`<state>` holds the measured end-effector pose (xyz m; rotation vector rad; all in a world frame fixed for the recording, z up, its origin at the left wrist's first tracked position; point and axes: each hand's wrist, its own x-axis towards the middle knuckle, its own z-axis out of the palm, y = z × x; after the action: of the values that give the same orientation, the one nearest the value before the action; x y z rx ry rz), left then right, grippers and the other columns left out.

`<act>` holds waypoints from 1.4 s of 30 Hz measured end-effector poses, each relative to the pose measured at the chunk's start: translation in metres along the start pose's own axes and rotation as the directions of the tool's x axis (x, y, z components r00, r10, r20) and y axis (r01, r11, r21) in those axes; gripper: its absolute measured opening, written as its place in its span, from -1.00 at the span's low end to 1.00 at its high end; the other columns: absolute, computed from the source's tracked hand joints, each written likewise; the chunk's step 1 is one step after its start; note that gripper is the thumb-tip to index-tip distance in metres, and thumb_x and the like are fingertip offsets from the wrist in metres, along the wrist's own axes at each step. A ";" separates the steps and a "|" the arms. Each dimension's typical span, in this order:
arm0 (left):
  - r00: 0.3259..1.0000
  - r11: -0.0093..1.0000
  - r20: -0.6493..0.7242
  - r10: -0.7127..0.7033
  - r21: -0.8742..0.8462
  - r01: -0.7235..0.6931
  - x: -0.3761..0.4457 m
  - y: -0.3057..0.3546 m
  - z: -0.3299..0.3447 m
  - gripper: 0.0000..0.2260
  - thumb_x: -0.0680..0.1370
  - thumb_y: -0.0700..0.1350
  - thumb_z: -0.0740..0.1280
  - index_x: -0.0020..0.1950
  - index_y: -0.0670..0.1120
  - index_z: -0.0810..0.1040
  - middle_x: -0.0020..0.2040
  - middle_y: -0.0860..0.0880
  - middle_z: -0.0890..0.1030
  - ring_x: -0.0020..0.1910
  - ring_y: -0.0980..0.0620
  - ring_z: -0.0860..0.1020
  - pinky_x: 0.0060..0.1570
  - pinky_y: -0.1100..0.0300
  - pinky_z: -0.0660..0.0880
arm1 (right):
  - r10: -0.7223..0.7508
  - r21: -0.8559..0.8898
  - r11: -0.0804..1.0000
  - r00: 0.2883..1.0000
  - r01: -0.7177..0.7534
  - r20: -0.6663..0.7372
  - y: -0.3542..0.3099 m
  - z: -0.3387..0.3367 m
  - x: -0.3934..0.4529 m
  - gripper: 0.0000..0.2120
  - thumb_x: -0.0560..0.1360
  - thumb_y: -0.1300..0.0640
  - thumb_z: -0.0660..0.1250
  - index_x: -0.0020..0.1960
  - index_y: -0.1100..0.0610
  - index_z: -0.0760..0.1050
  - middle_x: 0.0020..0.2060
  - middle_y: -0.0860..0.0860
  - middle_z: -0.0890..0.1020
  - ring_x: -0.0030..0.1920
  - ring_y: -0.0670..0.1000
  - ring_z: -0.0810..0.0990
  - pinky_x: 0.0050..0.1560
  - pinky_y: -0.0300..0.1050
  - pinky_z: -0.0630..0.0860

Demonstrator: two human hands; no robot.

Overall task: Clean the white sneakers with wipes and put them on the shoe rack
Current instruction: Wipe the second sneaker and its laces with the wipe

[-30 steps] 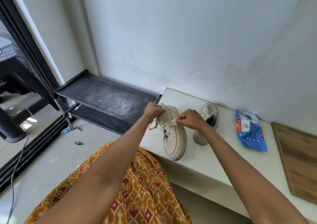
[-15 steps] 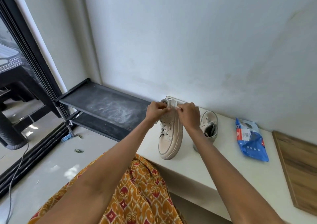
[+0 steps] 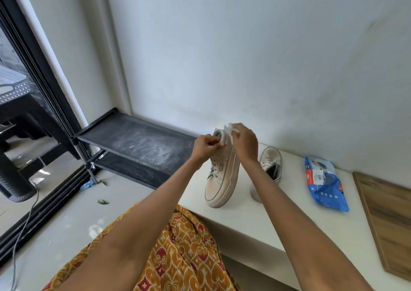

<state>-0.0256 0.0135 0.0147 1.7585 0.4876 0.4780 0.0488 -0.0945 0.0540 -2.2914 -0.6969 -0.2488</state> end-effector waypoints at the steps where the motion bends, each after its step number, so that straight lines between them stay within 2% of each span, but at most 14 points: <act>1: 1.000 1.000 -0.001 0.000 -0.002 0.000 0.001 -0.001 -0.001 -0.88 0.44 -0.17 0.46 -0.05 -0.14 0.69 -0.34 0.06 0.46 -0.35 0.17 0.40 -0.38 0.39 0.33 | -0.071 -0.030 0.997 0.997 0.072 0.033 0.002 0.004 -0.007 -0.74 0.52 0.26 0.22 0.17 0.14 0.55 -0.05 0.16 0.61 0.00 0.18 0.53 -0.09 -0.03 0.44; 3: 1.000 1.000 -0.025 -0.015 0.002 0.015 0.003 -0.005 -0.006 -0.87 0.44 -0.18 0.45 -0.04 -0.16 0.68 -0.32 0.05 0.51 -0.32 0.15 0.44 -0.34 0.40 0.37 | -0.195 -0.056 0.979 0.980 0.197 0.024 0.008 0.012 -0.034 -0.72 0.51 0.27 0.28 0.19 0.11 0.56 -0.06 0.13 0.62 -0.05 0.14 0.56 -0.13 -0.05 0.49; 7: 0.992 0.996 -0.090 -0.089 -0.003 0.089 0.005 -0.012 -0.019 -0.74 0.39 -0.12 0.50 0.04 -0.17 0.67 -0.10 -0.12 0.68 -0.11 -0.01 0.61 -0.02 0.11 0.57 | -0.327 -0.140 0.934 0.945 0.328 0.029 0.026 0.016 -0.077 -0.77 0.38 0.24 0.44 0.01 0.06 0.64 -0.33 0.03 0.60 -0.32 0.10 0.55 -0.35 -0.15 0.45; 10: 0.991 0.995 -0.080 -0.103 -0.013 0.103 0.003 -0.010 -0.022 -0.84 0.39 -0.13 0.50 -0.05 -0.09 0.68 -0.20 -0.13 0.65 -0.19 0.00 0.57 -0.04 -0.01 0.55 | -0.220 -0.054 0.974 0.975 0.218 -0.033 0.016 0.011 -0.067 -0.85 0.42 0.21 0.38 -0.04 0.09 0.65 -0.33 0.07 0.58 -0.26 0.11 0.53 -0.29 -0.07 0.51; 13: 0.997 0.997 -0.016 -0.078 -0.009 0.077 0.001 -0.007 -0.019 -0.92 0.32 -0.03 0.50 -0.21 0.05 0.67 -0.23 -0.15 0.63 -0.23 0.00 0.53 -0.04 -0.11 0.56 | -0.019 0.076 0.997 0.985 0.033 -0.173 -0.008 0.006 -0.031 -0.79 0.50 0.18 0.30 0.09 0.07 0.61 -0.23 0.08 0.61 -0.11 0.10 0.50 -0.18 -0.05 0.48; 17: 0.998 0.998 0.017 -0.061 -0.002 0.062 -0.001 -0.007 -0.012 -0.69 0.24 0.13 0.45 -0.23 -0.10 0.66 -0.29 -0.12 0.56 -0.28 0.01 0.48 -0.20 0.06 0.47 | -0.105 -0.089 0.991 0.994 0.103 -0.022 -0.012 0.014 -0.016 -0.73 0.50 0.16 0.24 0.14 0.05 0.60 -0.06 0.07 0.64 0.00 0.11 0.50 -0.05 -0.06 0.35; 21: 0.992 0.984 -0.032 -0.119 -0.140 0.113 -0.008 -0.008 -0.014 -0.91 0.41 -0.13 0.45 -0.12 -0.12 0.67 -0.26 -0.14 0.58 -0.26 -0.01 0.49 -0.20 -0.02 0.50 | -0.258 -0.193 0.952 0.962 0.238 -0.087 0.005 0.024 -0.056 -0.87 0.42 0.15 0.39 -0.05 0.05 0.64 -0.30 0.06 0.64 -0.25 0.12 0.54 -0.19 -0.10 0.42; 25: 0.988 0.973 -0.041 -0.148 -0.185 0.138 -0.004 -0.009 -0.022 -0.76 0.46 -0.20 0.44 0.08 -0.27 0.62 -0.20 -0.09 0.62 -0.21 0.03 0.56 -0.08 0.08 0.55 | -0.395 -0.254 0.885 0.918 0.390 0.032 0.028 0.030 -0.082 -0.79 0.45 0.03 0.22 -0.08 -0.04 0.64 -0.32 -0.07 0.64 -0.26 0.04 0.48 -0.18 -0.13 0.31; 27: 0.991 0.985 -0.064 -0.121 -0.135 0.112 -0.003 -0.011 -0.022 -0.79 0.44 -0.15 0.45 0.03 -0.21 0.66 -0.21 -0.09 0.63 -0.19 0.02 0.56 -0.04 0.00 0.55 | -0.385 -0.207 0.902 0.923 0.378 0.007 0.025 0.024 -0.076 -0.85 0.42 0.09 0.28 -0.18 -0.01 0.63 -0.36 -0.06 0.62 -0.28 0.05 0.49 -0.18 -0.12 0.31; 29: 0.993 0.993 -0.088 -0.084 -0.094 0.075 -0.003 -0.009 -0.016 -0.85 0.41 -0.11 0.45 -0.06 -0.12 0.68 -0.23 -0.06 0.63 -0.19 0.01 0.55 -0.03 -0.04 0.55 | -0.281 -0.101 0.958 0.951 0.270 -0.130 0.013 0.012 -0.062 -0.84 0.41 0.15 0.26 -0.28 0.08 0.59 -0.41 0.01 0.58 -0.32 0.10 0.50 -0.23 -0.07 0.40; 31: 0.995 0.994 -0.091 -0.038 -0.102 0.028 -0.004 0.002 -0.010 -0.86 0.44 -0.17 0.43 -0.02 -0.13 0.68 -0.22 0.04 0.58 -0.16 0.04 0.52 -0.04 0.00 0.52 | -0.100 0.051 0.992 0.960 0.117 -0.263 0.004 -0.003 -0.037 -0.80 0.44 0.12 0.19 -0.19 0.11 0.60 -0.34 0.05 0.60 -0.24 0.13 0.51 -0.22 -0.03 0.45; 33: 0.997 0.995 -0.069 0.031 -0.094 -0.037 0.000 0.013 -0.008 -0.85 0.46 -0.23 0.41 0.01 -0.13 0.67 -0.21 0.02 0.52 -0.18 0.07 0.46 -0.10 0.13 0.43 | 0.020 0.115 0.993 0.966 0.010 -0.258 0.000 -0.016 -0.009 -0.79 0.45 0.11 0.22 -0.03 0.06 0.61 -0.20 0.03 0.64 -0.09 0.12 0.51 -0.10 -0.01 0.45; 36: 0.995 0.990 -0.017 0.102 -0.092 -0.103 0.006 0.018 -0.008 -0.83 0.46 -0.30 0.38 0.00 -0.13 0.67 -0.18 0.01 0.49 -0.20 0.11 0.44 -0.14 0.26 0.36 | -0.084 -0.074 0.995 0.986 0.073 -0.144 0.002 -0.020 0.006 -0.80 0.44 0.07 0.35 0.04 0.07 0.59 -0.09 0.05 0.63 0.00 0.13 0.50 -0.04 0.00 0.42; 42: 0.994 0.988 0.008 0.107 -0.115 -0.105 0.006 0.008 -0.010 -0.81 0.47 -0.31 0.39 0.06 -0.19 0.64 -0.12 0.01 0.51 -0.08 0.04 0.50 -0.01 0.20 0.43 | -0.319 -0.074 0.947 0.940 0.312 -0.118 0.015 0.005 -0.041 -0.91 0.45 0.14 0.36 -0.18 0.15 0.58 -0.25 0.06 0.61 -0.21 0.13 0.54 -0.27 -0.06 0.51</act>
<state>-0.0257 0.0229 0.0256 1.6823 0.3506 0.5572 0.0224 -0.1170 0.0268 -2.1824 -1.0003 -0.5666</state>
